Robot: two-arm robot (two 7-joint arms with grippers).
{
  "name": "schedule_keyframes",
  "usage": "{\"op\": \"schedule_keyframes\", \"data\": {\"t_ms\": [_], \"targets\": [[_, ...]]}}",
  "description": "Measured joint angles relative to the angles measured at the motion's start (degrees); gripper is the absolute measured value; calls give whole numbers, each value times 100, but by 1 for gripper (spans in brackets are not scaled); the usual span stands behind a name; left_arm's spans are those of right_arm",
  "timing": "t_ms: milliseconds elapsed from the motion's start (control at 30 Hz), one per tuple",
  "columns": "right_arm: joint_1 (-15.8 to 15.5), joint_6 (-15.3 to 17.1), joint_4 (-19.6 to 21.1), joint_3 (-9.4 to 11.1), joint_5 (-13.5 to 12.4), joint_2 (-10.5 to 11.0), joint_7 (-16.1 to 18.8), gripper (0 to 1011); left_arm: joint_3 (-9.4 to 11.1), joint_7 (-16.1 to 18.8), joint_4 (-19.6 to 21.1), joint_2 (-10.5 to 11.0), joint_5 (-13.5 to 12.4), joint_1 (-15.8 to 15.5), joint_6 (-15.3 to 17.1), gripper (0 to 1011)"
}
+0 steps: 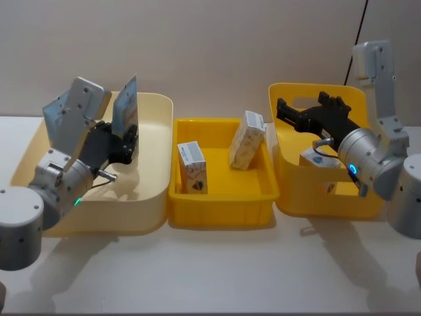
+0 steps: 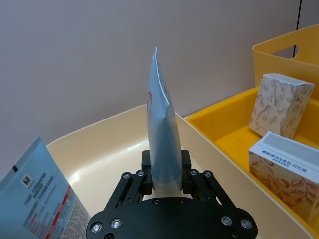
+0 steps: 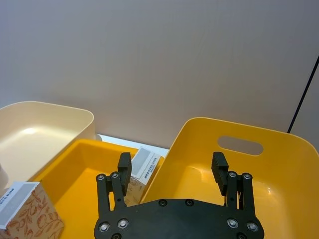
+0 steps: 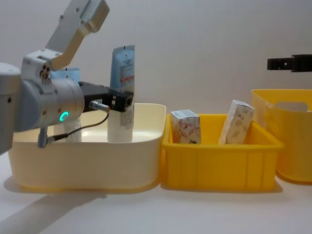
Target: Bimanual collaborative sorting of washing and personal care products
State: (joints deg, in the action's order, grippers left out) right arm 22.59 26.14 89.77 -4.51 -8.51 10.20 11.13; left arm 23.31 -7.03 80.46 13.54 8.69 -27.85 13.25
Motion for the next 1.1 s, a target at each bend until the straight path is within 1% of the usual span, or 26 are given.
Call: {"op": "schedule_keyframes", "data": {"t_ms": [133,267,567,667,767,867,933,967,1100], "targets": [[0,0,0,0,0,0,0,1001,0,-25,57,11,-28,-37,0,317],[0,0,0,0,0,0,0,1001,2,-121,127,30,-43,-116,-34,316],[4,-3,0,-9,0,5,0,1001,-26,-550,239,71,23,-427,-305,318],[32,-36,-16,-44,1,29,35,1001,-42,-778,254,71,95,-593,-438,317],[84,-113,-42,-116,5,82,144,1001,-45,-961,255,65,158,-756,-521,317],[125,-161,-59,-171,5,124,225,1001,-44,-1074,255,62,198,-853,-563,316],[179,-233,-84,-243,-1,186,369,1001,-38,-1178,254,59,239,-935,-597,317],[179,-233,-84,-243,-1,186,369,1001,-31,-1231,252,59,260,-981,-612,316],[267,-359,-117,-346,-39,290,618,1001,-5,-1348,238,57,309,-1085,-634,317]]}}
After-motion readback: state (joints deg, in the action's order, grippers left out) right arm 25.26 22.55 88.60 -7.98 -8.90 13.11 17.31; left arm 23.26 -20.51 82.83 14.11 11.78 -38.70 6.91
